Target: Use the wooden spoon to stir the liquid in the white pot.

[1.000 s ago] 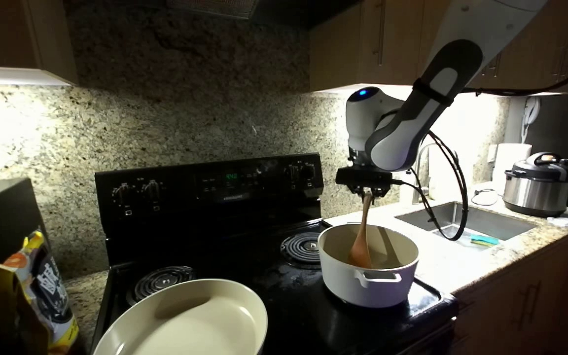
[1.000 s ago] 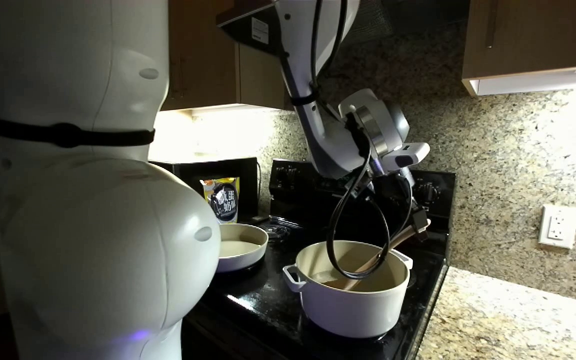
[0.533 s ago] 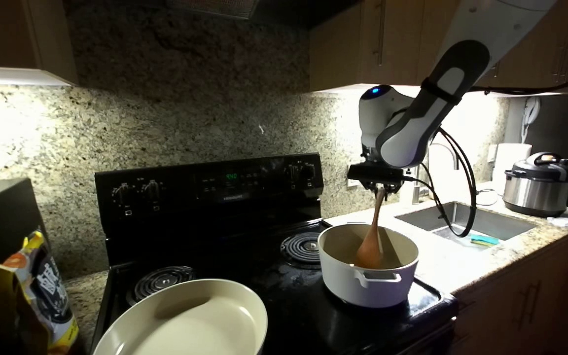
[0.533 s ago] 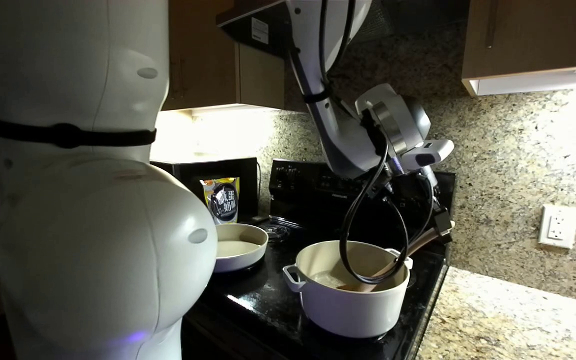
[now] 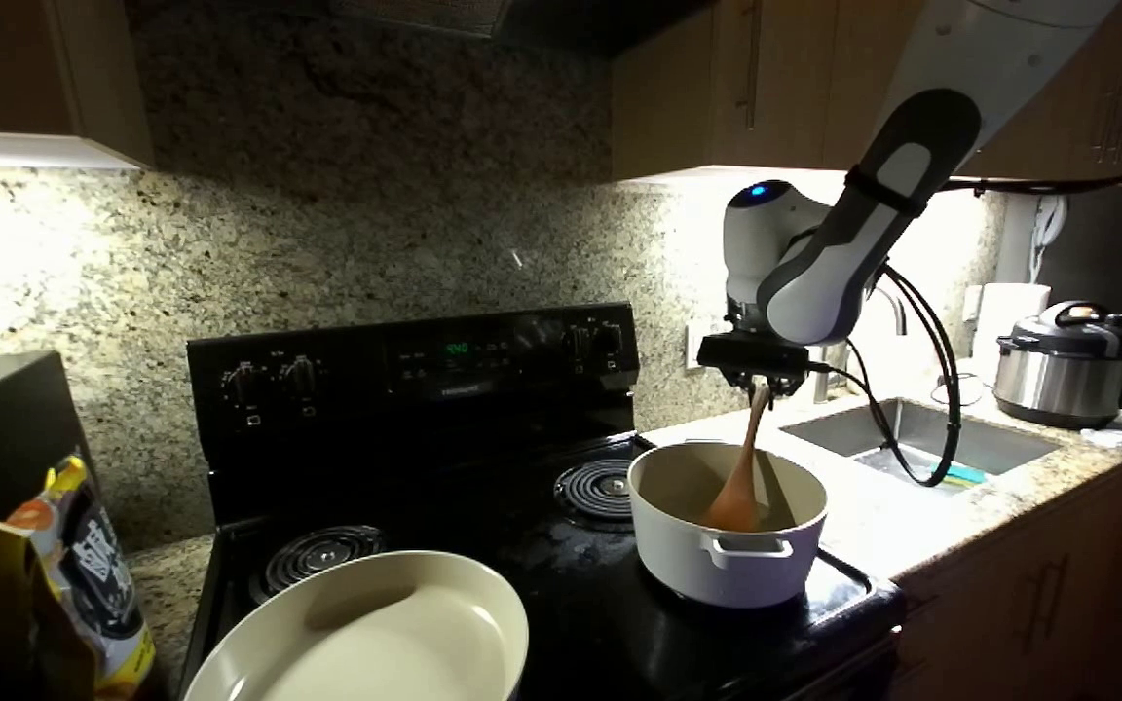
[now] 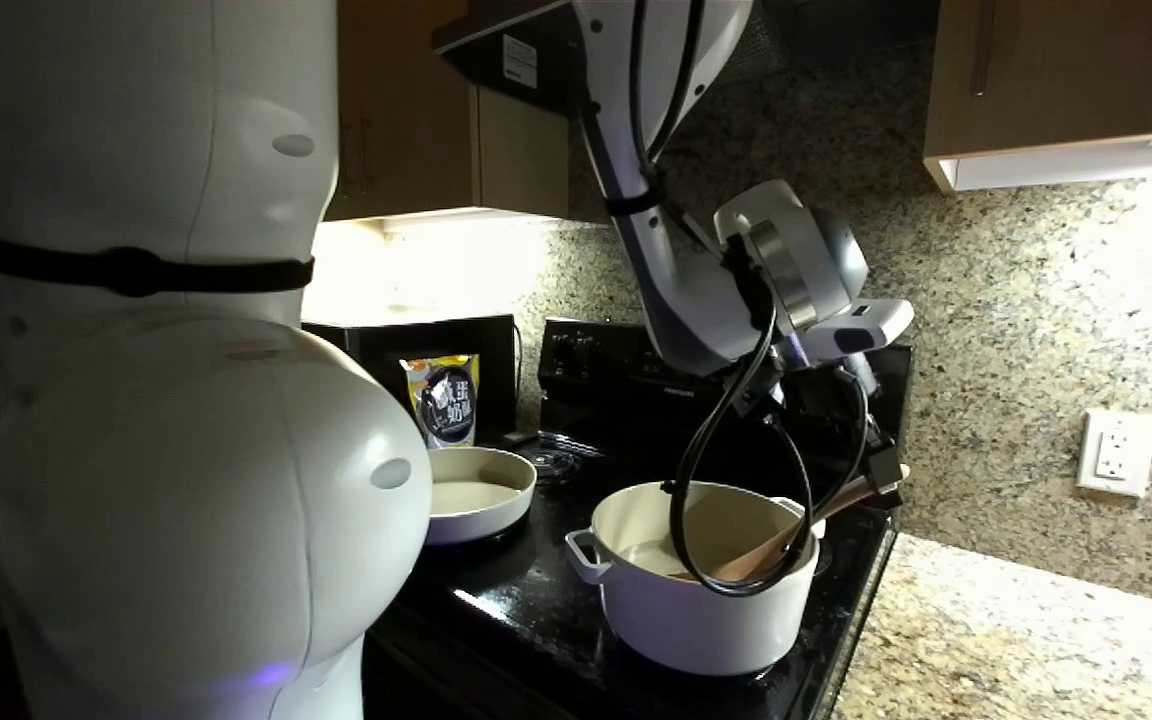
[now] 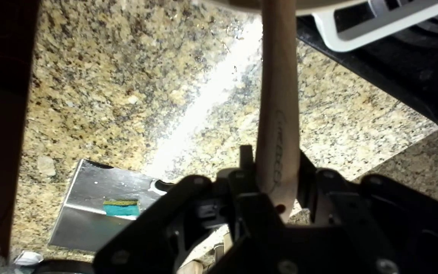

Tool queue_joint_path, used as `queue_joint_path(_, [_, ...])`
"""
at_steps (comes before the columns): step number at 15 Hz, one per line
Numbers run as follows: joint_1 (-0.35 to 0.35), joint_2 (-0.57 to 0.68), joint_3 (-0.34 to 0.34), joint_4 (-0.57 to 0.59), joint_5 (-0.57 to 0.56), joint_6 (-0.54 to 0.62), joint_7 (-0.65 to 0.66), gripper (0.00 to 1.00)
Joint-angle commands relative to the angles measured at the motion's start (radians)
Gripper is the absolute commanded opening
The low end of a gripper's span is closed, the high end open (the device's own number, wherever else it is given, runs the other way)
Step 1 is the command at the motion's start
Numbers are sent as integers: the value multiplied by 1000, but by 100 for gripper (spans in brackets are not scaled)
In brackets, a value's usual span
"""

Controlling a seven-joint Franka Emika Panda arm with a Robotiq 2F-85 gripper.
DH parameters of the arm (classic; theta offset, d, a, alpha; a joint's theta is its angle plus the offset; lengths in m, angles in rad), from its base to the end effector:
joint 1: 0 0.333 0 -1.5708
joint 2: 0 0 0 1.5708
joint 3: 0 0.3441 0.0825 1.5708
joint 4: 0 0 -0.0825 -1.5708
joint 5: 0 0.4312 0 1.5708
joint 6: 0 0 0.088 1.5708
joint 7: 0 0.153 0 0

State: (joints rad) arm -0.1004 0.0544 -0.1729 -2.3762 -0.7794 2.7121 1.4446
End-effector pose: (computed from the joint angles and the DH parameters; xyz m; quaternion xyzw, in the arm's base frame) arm 0.5504 -0.1428 0.2740 0.8402 -0.4833 0.2230 0.1035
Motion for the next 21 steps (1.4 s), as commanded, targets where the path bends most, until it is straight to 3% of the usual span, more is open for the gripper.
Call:
queue_joint_path(1, [-4, 1, 11, -39, 38, 48, -31, 7])
queue_joint_path(13, [11, 88, 4, 12, 191, 34, -68, 7])
queue_joint_path(14, [12, 84, 3, 10, 192, 38, -68, 52])
queue_joint_path(15, [13, 76, 1, 5, 189, 43, -66, 53])
queue_joint_path(21, [16, 17, -11, -39, 153, 93, -51, 90])
